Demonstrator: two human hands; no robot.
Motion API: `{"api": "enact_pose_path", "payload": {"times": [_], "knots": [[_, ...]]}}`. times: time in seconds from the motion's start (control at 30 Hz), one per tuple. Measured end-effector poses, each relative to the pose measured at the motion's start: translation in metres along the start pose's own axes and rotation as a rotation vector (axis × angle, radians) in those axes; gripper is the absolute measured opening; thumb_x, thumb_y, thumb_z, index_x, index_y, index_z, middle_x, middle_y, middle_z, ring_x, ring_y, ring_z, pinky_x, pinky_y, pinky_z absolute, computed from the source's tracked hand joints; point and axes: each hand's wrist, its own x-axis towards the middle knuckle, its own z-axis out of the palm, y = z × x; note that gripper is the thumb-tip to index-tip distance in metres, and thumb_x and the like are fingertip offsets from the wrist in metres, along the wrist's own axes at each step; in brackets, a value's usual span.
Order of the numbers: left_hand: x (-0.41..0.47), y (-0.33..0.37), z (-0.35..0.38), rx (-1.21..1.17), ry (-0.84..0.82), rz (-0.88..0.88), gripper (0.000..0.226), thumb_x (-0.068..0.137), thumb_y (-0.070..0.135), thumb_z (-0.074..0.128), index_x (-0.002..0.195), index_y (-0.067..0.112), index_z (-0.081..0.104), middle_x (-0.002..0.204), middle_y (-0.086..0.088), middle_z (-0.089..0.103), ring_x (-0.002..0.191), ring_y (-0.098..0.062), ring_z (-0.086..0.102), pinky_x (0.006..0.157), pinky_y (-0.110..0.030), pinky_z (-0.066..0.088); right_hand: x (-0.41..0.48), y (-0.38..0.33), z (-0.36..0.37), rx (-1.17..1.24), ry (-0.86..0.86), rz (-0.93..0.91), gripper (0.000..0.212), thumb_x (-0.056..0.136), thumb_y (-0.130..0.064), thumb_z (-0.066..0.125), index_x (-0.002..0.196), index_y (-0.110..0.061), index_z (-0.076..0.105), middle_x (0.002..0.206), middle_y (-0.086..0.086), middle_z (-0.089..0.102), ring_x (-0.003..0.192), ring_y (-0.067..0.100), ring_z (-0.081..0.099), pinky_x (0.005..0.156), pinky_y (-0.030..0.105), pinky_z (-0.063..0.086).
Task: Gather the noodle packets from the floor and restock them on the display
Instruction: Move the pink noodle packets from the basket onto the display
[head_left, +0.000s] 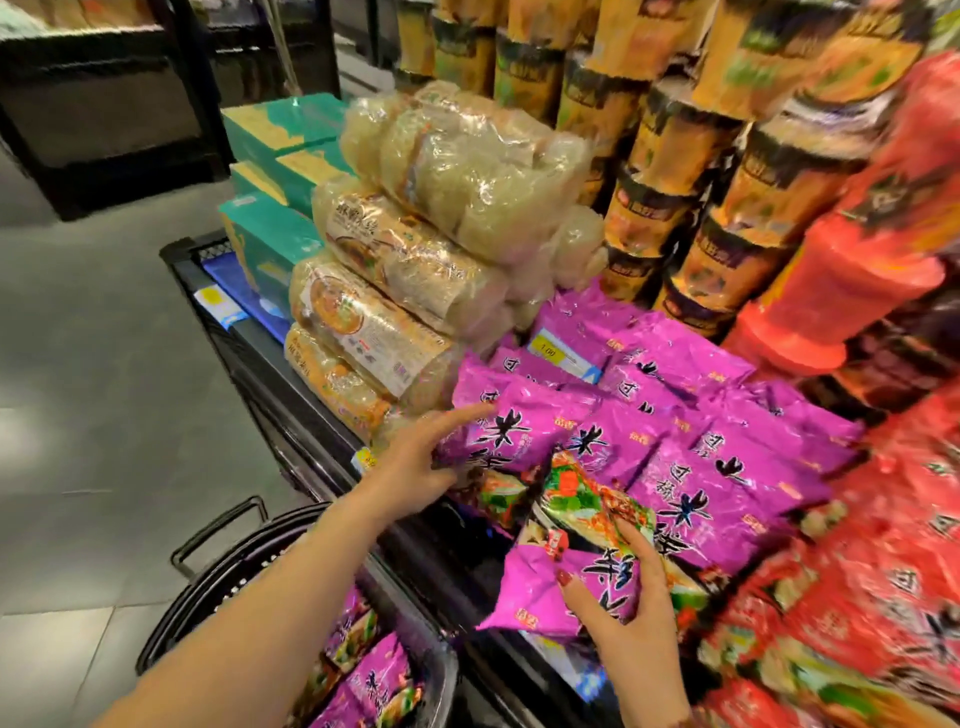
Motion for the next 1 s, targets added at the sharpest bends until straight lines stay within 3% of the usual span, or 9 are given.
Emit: {"api": "enact_pose_path", "payload": {"times": [0.1, 0.23, 0.4, 0.47, 0.6, 0.7, 0.83, 0.9, 1.0], "knots": [[0.017, -0.005, 0.007, 0.026, -0.059, 0.038, 0.076, 0.075, 0.006, 0.066, 0.137, 0.043, 0.044, 0.133, 0.016, 0.054, 0.120, 0.000, 0.050, 0.098, -0.010, 0.037, -0.001, 0.002, -0.001, 0.005, 0.005, 0.007, 0.068, 0.067, -0.019, 0.084, 0.122, -0.041, 0.051, 0.121, -0.038, 0.049, 0.119, -0.014, 0.043, 0.100, 0.024, 0.036], [0.022, -0.017, 0.012, 0.236, -0.101, -0.013, 0.095, 0.084, 0.005, 0.068, 0.140, 0.064, 0.017, 0.123, -0.011, 0.060, 0.112, -0.029, 0.056, 0.087, -0.028, 0.042, -0.003, 0.006, 0.000, 0.021, 0.017, 0.031, 0.070, 0.068, -0.018, 0.085, 0.125, -0.040, 0.052, 0.125, -0.029, 0.052, 0.123, 0.002, 0.049, 0.105, 0.034, 0.039], [0.015, -0.010, 0.012, 0.338, -0.207, -0.097, 0.090, 0.091, 0.003, 0.056, 0.142, 0.054, 0.002, 0.123, -0.027, 0.045, 0.112, -0.044, 0.048, 0.086, -0.032, 0.037, -0.001, 0.002, -0.001, 0.010, -0.008, 0.027, 0.071, 0.071, -0.011, 0.083, 0.127, -0.040, 0.051, 0.129, -0.029, 0.050, 0.120, -0.009, 0.046, 0.101, 0.025, 0.039], [0.005, -0.007, 0.013, 0.429, -0.163, -0.101, 0.089, 0.091, 0.009, 0.060, 0.148, 0.053, 0.007, 0.133, -0.026, 0.041, 0.121, -0.043, 0.045, 0.096, -0.036, 0.042, 0.000, 0.000, -0.003, 0.021, -0.019, 0.029, 0.071, 0.071, -0.008, 0.082, 0.127, -0.037, 0.051, 0.130, -0.025, 0.050, 0.115, -0.016, 0.046, 0.093, 0.014, 0.038], [-0.023, -0.001, 0.045, 0.559, 0.139, 0.091, 0.075, 0.080, 0.019, 0.068, 0.147, 0.022, 0.036, 0.151, -0.025, 0.030, 0.138, -0.044, 0.031, 0.111, -0.052, 0.035, -0.001, 0.000, -0.004, 0.051, -0.025, 0.047, 0.071, 0.070, -0.002, 0.081, 0.128, -0.032, 0.052, 0.128, -0.022, 0.053, 0.110, -0.015, 0.051, 0.084, 0.008, 0.041], [-0.023, 0.000, 0.063, 0.684, 0.106, 0.265, 0.083, 0.074, 0.047, 0.062, 0.149, 0.032, 0.031, 0.158, -0.009, 0.022, 0.145, -0.036, 0.019, 0.116, -0.050, 0.019, -0.002, 0.001, -0.004, 0.051, -0.017, 0.052, 0.071, 0.071, -0.003, 0.081, 0.128, -0.033, 0.052, 0.128, -0.023, 0.052, 0.108, -0.017, 0.051, 0.078, 0.002, 0.042], [-0.001, -0.010, 0.059, 0.762, -0.012, 0.236, 0.110, 0.057, 0.057, 0.081, 0.151, 0.039, 0.026, 0.158, -0.005, 0.026, 0.136, -0.033, 0.036, 0.094, -0.045, 0.046, -0.001, -0.001, -0.005, 0.057, -0.010, 0.068, 0.071, 0.072, 0.000, 0.079, 0.129, -0.031, 0.050, 0.127, -0.021, 0.051, 0.101, -0.019, 0.052, 0.074, 0.002, 0.045], [0.004, -0.017, 0.048, 0.769, -0.044, 0.211, 0.124, 0.051, 0.057, 0.085, 0.152, 0.042, 0.015, 0.158, -0.002, 0.028, 0.119, -0.028, 0.054, 0.080, -0.035, 0.051, -0.002, -0.002, -0.005, 0.054, -0.010, 0.071, 0.072, 0.071, -0.003, 0.080, 0.129, -0.034, 0.050, 0.126, -0.025, 0.051, 0.104, -0.019, 0.051, 0.082, 0.008, 0.046], [0.003, -0.026, 0.039, 0.775, -0.057, 0.198, 0.139, 0.046, 0.056, 0.088, 0.152, 0.046, -0.002, 0.157, 0.003, 0.023, 0.103, -0.023, 0.062, 0.075, -0.030, 0.051, -0.002, -0.001, -0.007, 0.017, -0.005, 0.064, 0.072, 0.071, -0.011, 0.082, 0.128, -0.039, 0.049, 0.129, -0.030, 0.047, 0.112, -0.022, 0.043, 0.091, 0.009, 0.037]]}}
